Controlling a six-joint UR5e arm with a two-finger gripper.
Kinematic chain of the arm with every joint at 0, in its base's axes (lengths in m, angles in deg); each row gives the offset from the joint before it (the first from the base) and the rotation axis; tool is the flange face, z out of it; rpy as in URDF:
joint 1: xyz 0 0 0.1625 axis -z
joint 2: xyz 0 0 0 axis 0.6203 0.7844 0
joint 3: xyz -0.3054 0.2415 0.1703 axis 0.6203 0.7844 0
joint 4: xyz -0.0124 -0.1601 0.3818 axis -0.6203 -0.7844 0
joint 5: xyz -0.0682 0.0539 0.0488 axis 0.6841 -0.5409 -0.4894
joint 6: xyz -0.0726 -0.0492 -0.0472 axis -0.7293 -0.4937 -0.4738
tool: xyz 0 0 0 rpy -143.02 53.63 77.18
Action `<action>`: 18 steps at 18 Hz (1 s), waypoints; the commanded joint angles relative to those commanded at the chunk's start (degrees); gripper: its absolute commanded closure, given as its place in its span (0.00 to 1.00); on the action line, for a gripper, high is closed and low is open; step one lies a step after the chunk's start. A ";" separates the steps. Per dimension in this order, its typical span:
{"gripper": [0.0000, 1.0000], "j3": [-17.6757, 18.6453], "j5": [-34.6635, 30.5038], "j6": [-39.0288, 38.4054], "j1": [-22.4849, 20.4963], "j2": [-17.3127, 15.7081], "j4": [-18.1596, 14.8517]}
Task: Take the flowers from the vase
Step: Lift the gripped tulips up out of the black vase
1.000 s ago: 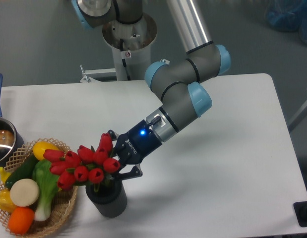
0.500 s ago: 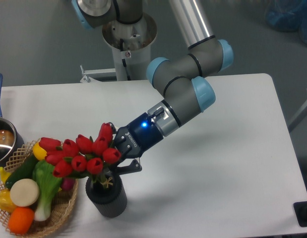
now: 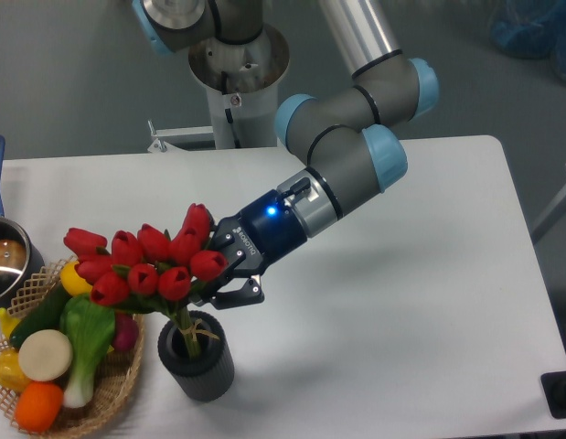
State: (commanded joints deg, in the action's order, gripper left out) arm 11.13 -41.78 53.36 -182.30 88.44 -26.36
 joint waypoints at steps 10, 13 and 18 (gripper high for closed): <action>0.64 -0.09 -0.26 -9.51 -1.05 -3.52 -0.09; 0.64 -0.09 -0.26 -11.80 -1.76 -4.92 -0.09; 0.64 0.43 -1.14 -14.44 -5.61 -7.56 -0.35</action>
State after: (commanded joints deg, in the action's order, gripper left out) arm 11.56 -42.92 38.92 -187.91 80.88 -26.71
